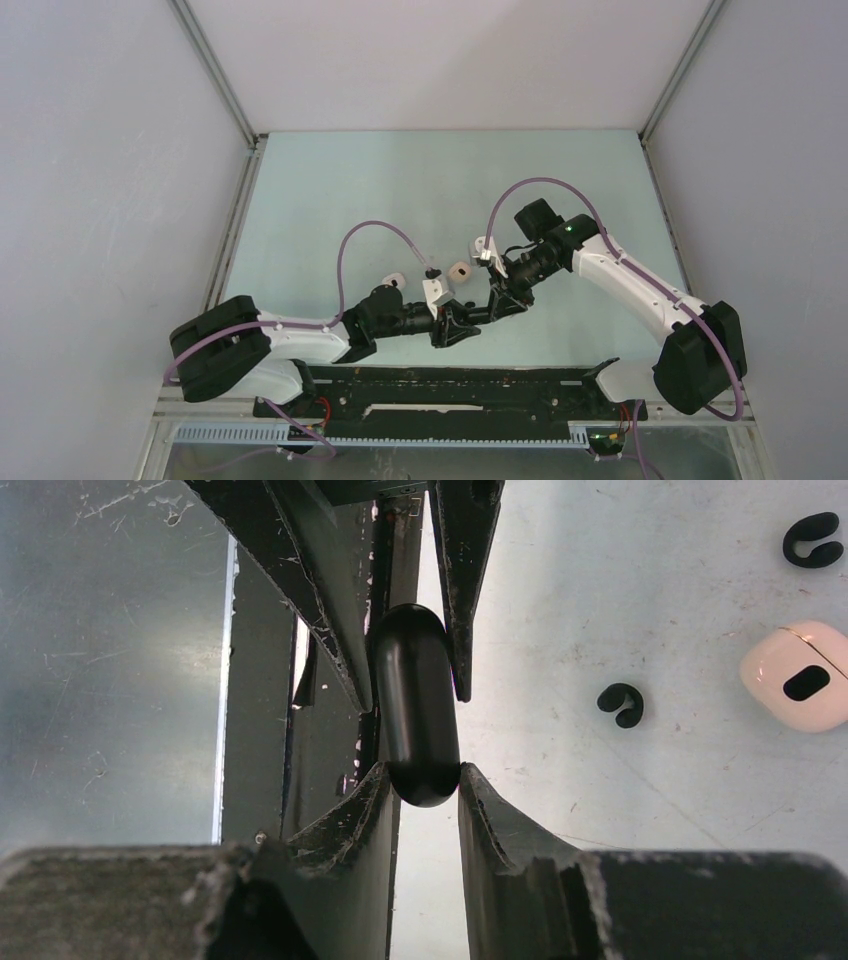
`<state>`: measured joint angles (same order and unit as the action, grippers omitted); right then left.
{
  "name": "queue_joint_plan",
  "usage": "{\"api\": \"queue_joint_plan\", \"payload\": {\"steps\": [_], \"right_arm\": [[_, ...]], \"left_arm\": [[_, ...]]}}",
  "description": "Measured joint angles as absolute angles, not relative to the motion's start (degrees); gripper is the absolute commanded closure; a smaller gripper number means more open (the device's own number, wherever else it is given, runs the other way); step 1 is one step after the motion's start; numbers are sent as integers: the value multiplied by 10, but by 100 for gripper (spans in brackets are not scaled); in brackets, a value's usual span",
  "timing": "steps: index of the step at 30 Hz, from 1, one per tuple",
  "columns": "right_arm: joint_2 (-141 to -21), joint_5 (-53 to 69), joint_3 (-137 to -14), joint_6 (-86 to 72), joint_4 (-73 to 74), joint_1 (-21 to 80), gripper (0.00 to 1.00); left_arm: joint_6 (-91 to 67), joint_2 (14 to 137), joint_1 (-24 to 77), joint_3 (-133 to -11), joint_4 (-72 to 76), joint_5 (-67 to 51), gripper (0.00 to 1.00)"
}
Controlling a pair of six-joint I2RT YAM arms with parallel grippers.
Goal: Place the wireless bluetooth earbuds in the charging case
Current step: Pass from the right arm to the left
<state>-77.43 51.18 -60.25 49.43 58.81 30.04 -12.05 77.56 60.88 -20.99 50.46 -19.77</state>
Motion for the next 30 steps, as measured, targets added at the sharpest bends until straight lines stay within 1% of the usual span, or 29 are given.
{"api": "queue_joint_plan", "payload": {"steps": [8,15,22,30], "right_arm": [[-774,511,-602,493,585,300,88],[-771,509,-602,493,585,300,88],[-770,507,-602,493,583,300,89],[-768,507,-602,493,583,296,89]], "left_arm": [[-126,776,602,-209,506,-198,58],[-136,776,594,-209,519,-198,55],[-144,780,587,-209,526,-204,58],[-145,785,587,-209,526,-216,59]]}}
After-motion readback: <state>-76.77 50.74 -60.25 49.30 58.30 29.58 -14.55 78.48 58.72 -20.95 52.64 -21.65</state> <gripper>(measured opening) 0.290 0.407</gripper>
